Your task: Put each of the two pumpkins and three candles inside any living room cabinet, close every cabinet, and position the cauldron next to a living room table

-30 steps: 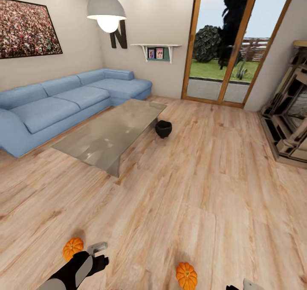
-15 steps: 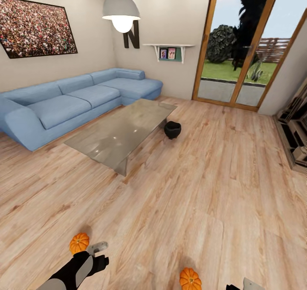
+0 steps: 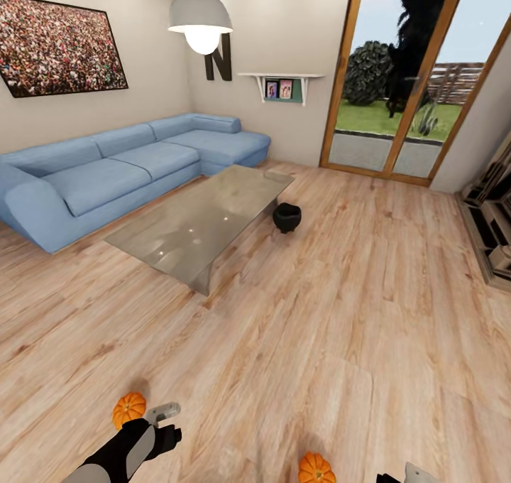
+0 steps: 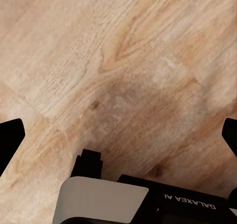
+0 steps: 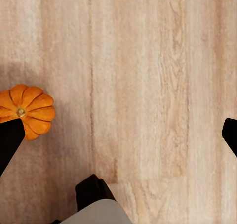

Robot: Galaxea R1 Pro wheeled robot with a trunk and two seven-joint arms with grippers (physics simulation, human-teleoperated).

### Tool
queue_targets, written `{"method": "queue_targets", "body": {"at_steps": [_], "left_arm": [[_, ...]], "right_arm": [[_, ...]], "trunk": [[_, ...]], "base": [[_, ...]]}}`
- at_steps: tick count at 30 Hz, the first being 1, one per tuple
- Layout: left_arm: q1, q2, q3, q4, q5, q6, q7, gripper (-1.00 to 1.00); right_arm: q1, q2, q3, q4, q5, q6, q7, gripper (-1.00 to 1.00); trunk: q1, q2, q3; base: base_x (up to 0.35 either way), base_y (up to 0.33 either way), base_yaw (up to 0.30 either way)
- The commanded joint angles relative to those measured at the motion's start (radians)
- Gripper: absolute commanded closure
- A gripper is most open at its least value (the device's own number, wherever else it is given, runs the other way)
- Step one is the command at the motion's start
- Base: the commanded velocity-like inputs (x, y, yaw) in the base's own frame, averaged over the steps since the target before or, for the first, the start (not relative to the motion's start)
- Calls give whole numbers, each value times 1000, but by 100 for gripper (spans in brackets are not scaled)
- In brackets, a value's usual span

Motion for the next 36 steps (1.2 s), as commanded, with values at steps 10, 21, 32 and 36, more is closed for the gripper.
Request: {"method": "queue_targets", "body": {"at_steps": [10, 21, 32, 36], "left_arm": [[0, -1, -1, 0, 1, 0, -1, -100], [0, 6, 6, -5, 8, 23, -3, -100], [0, 46, 10, -88, 10, 211, -246, -100], [0, 130, 11, -125, 10, 341, -493, -100]], "right_arm": [[1, 11, 19, 6, 2, -46, 0, -100], [1, 12, 38, 9, 1, -49, 0, -100], [1, 11, 35, 6, -5, -48, 2, -100], [1, 4, 28, 7, -15, -43, 67, -100]], "trunk": [[0, 0, 0], [0, 0, 0], [19, -35, -16], [35, -63, -28]], "base": [[44, 6, 0], [3, 0, 0], [0, 0, 0], [0, 0, 0]]}}
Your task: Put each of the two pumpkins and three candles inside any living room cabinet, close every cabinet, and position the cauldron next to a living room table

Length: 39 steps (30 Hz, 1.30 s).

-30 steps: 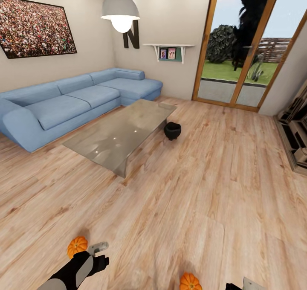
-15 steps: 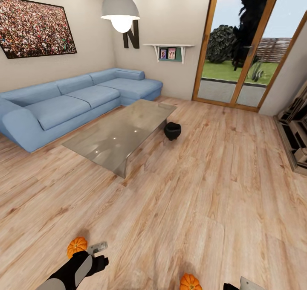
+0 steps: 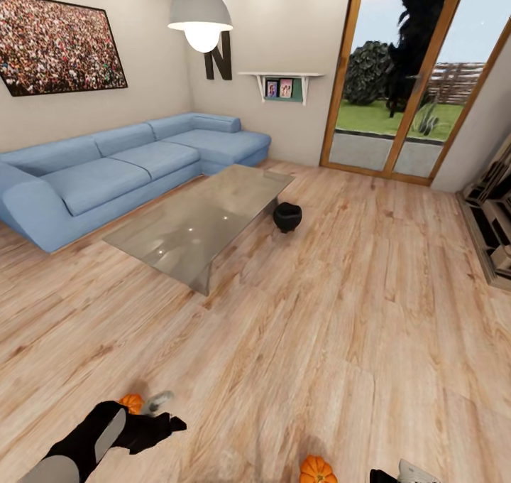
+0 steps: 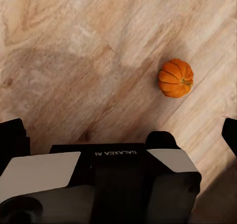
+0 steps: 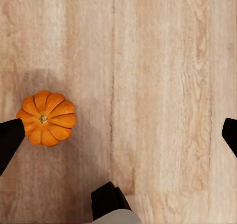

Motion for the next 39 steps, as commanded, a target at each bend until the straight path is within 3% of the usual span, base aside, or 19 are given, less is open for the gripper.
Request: {"method": "queue_targets", "body": {"at_steps": [1, 2, 5, 7, 10, 13, 19, 26, 33, 37, 39], "left_arm": [[0, 24, 2, -8, 1, 23, -58, -100], [0, 36, 4, -12, 2, 35, -85, -100], [-1, 83, 17, -33, 1, 98, -218, -100], [-1, 94, 27, -40, 1, 122, -273, -100], [-1, 96, 34, -44, 0, 134, -305, -100], [-1, 93, 38, -45, 2, 138, -318, -100], [-1, 94, 40, -46, 3, 140, -324, -100], [-2, 92, 40, -46, 4, 140, -324, -100], [-3, 92, 40, -46, 4, 140, -325, -100], [-3, 93, 40, -46, 4, 150, -326, -100], [-3, 93, 40, -46, 4, 155, -328, -100]], "right_arm": [[1, -2, -4, 1, -2, 2, 45, -100], [2, -4, -7, 2, -4, 3, 71, -100], [7, -16, -48, 5, -30, 6, 244, -100], [11, -27, -90, 6, -51, 7, 351, -100], [12, -30, -121, 6, -60, 7, 418, -100], [13, -26, -135, 6, -59, 1, 392, -100], [7, -16, -142, -4, -66, 4, 241, -100], [-72, -14, -152, -5, -157, 43, 236, -100], [-100, -33, -151, -12, -172, 159, 300, -100], [-108, -48, -165, -15, -192, 197, 428, -100], [-109, -50, -191, -14, -233, 223, 494, -100]], "trunk": [[4, -7, -3], [8, -14, -6], [19, -35, -16], [27, -49, -22], [38, -70, -31], [50, -91, -41], [73, -133, -60], [100, -182, -82], [127, -231, -104], [142, -259, -116], [150, -273, -122]], "base": [[0, 0, 0], [0, 0, 0], [0, 0, 0], [0, 0, 0], [0, 0, 0], [0, 0, 0], [0, 0, 0], [0, 0, 0], [0, 0, 0], [0, 0, 0], [0, 0, 0]]}}
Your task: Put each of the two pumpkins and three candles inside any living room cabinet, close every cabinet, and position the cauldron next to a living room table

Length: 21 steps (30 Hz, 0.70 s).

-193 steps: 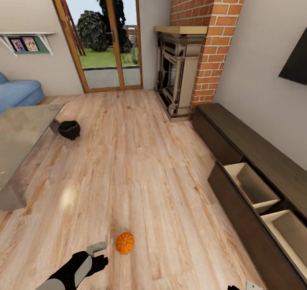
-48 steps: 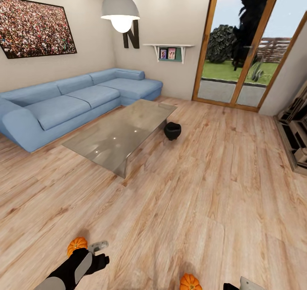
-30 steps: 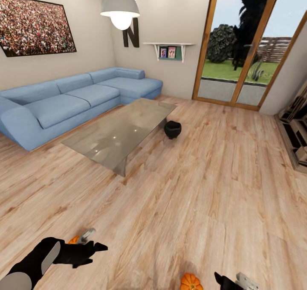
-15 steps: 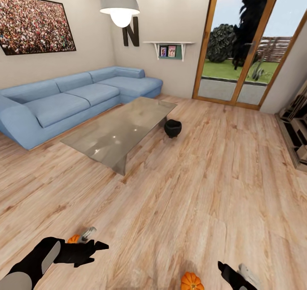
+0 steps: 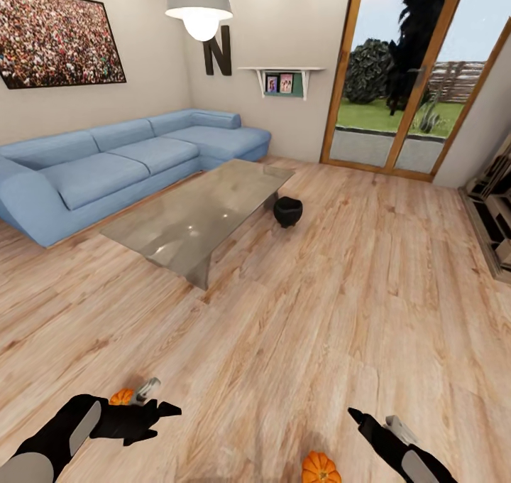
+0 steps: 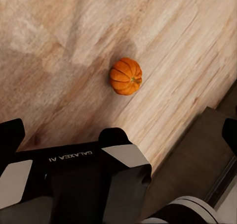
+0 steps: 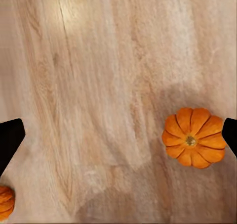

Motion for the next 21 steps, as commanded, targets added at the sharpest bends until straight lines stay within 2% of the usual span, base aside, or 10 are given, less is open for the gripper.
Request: {"method": "queue_targets", "body": {"at_steps": [1, 3, 7, 21], "left_arm": [[0, 0, 0, 0, 0, 2, -1, -100], [0, 0, 0, 0, 0, 5, -1, -100], [0, 0, 0, 0, 0, 6, -2, -100], [0, -1, 2, 0, 2, 11, -3, -100]], "right_arm": [[0, 0, -9, 1, -14, 5, 16, -100], [-1, -2, -38, 1, -61, 16, 66, -100], [0, -7, -56, 0, -91, 22, 107, -100], [3, -11, -64, 0, -100, -12, 114, -100]], "trunk": [[4, -7, -3], [12, -21, -10], [27, -49, -22], [81, -147, -66]], "base": [[0, 0, 0], [0, 0, 0], [0, 0, 0], [0, 0, 0]]}}
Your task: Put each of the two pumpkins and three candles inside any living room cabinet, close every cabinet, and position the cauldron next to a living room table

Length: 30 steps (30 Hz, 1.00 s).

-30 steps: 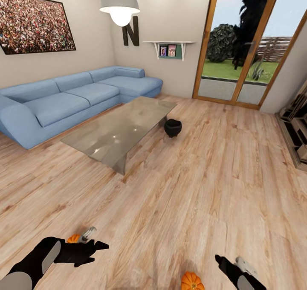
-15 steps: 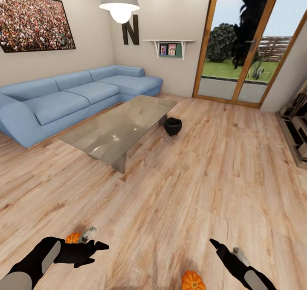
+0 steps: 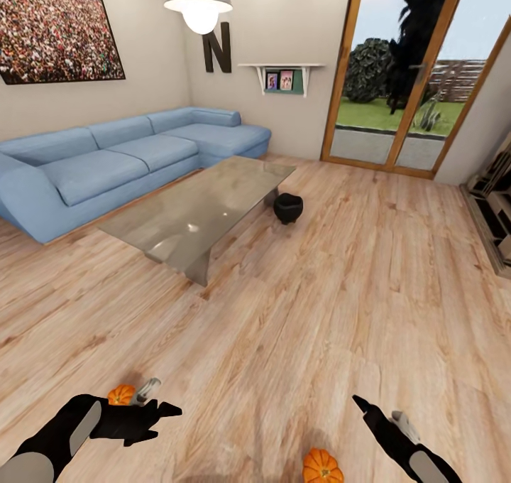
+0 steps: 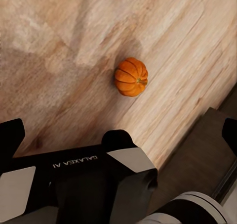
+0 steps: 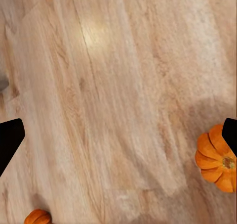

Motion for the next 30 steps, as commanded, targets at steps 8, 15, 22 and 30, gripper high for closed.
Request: {"method": "queue_targets", "body": {"at_steps": [8, 15, 22, 30], "left_arm": [[0, 0, 0, 0, 1, 0, 1, -100], [0, -25, -1, 0, -1, -1, 2, -100], [0, -27, -1, 0, 0, 0, 1, -100], [0, -23, -1, 0, 0, 1, 0, -100]], "right_arm": [[5, -10, 0, 0, 0, 3, 2, -100], [6, -21, 0, 11, 0, 4, 3, -100], [6, -49, 2, 59, 8, 2, -5, -100], [6, -55, 3, 65, 10, 4, 2, -100]], "trunk": [[31, -56, -25], [58, -105, -47], [84, -154, -69], [115, -210, -94]], "base": [[0, 0, 0], [0, 0, 0], [0, 0, 0], [0, 0, 0]]}}
